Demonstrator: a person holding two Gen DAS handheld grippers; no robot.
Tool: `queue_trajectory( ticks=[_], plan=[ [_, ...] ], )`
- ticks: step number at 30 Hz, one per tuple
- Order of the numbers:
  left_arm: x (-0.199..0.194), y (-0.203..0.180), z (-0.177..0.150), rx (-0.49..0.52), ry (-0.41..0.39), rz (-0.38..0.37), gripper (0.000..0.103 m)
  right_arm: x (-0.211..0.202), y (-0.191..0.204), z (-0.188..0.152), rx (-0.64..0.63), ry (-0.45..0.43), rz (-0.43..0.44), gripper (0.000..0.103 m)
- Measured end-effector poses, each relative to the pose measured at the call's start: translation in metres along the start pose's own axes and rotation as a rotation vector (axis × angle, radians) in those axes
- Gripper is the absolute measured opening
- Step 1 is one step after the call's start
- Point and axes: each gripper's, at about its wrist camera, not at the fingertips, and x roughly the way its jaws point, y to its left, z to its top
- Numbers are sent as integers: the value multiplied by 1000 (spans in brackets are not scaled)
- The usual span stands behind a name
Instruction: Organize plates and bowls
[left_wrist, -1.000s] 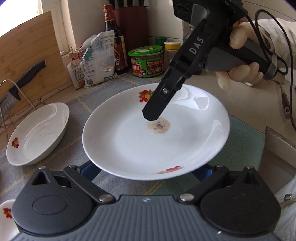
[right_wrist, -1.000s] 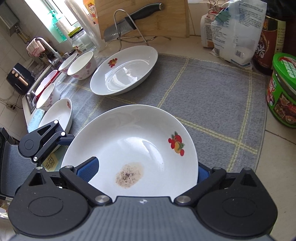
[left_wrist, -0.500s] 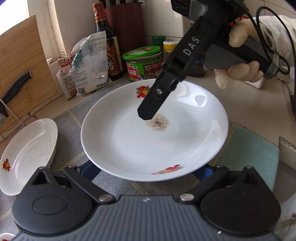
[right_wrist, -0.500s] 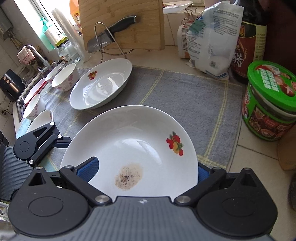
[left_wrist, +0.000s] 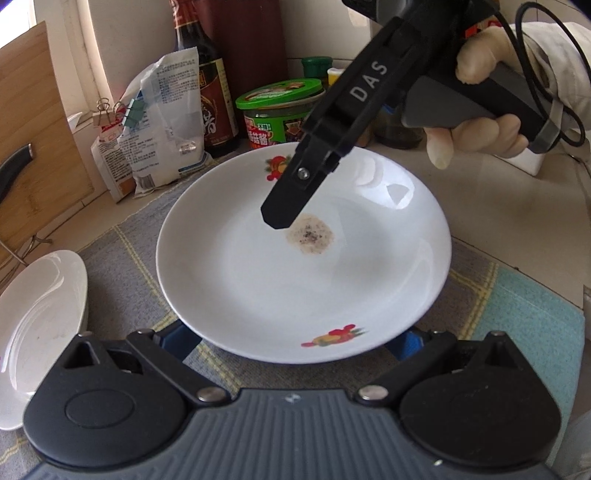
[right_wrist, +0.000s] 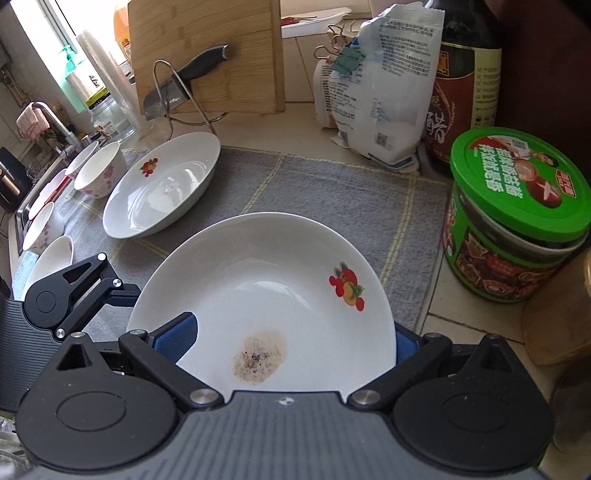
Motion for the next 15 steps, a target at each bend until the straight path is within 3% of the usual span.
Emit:
queue_trajectory(
  ticks=[15],
  plan=[
    [11, 6, 8, -32, -3, -17, 101, 7, -12, 8, 10, -4, -32, 103]
  ],
)
